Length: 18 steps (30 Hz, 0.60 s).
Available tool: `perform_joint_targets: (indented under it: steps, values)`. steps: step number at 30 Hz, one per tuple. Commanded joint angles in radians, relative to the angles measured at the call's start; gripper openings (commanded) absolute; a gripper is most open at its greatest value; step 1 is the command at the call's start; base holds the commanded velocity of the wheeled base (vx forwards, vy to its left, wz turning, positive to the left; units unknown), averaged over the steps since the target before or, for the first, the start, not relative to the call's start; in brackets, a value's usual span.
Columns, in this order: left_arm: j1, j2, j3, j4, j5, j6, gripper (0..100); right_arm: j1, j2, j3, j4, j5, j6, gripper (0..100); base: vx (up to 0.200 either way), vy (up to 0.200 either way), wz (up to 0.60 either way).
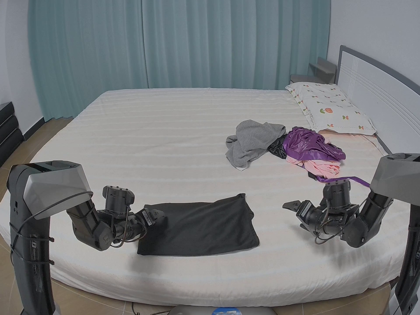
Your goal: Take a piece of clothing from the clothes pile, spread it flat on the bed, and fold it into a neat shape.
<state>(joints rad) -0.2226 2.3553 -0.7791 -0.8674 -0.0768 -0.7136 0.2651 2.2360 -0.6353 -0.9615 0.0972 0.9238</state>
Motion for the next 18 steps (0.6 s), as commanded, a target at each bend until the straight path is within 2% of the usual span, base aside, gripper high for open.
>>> perform_joint_targets:
  steps: [1, 4, 5, 12, 18]
  values:
    - [-0.032, 0.038, 0.009, -0.018, 0.005, 0.049, 100, -0.061, -0.093, 0.125, -0.082, 0.039, 0.033, 100, 0.000, 0.000, 0.00]
    - [-0.040, 0.041, 0.011, -0.019, 0.025, 0.049, 100, -0.063, -0.087, 0.128, -0.083, 0.039, 0.033, 100, 0.000, 0.000, 0.00]
    - [-0.040, 0.041, 0.011, -0.019, 0.025, 0.048, 0, -0.066, -0.085, 0.129, -0.083, 0.039, 0.033, 100, 0.000, 0.000, 0.00]
    - [-0.038, 0.041, 0.003, -0.028, 0.028, 0.039, 0, -0.084, -0.078, 0.144, -0.089, 0.047, 0.035, 100, 0.000, 0.000, 0.00]
    - [-0.037, 0.039, 0.006, -0.073, 0.032, -0.026, 0, -0.083, -0.056, 0.157, -0.092, 0.075, 0.035, 100, 0.000, 0.000, 0.00]
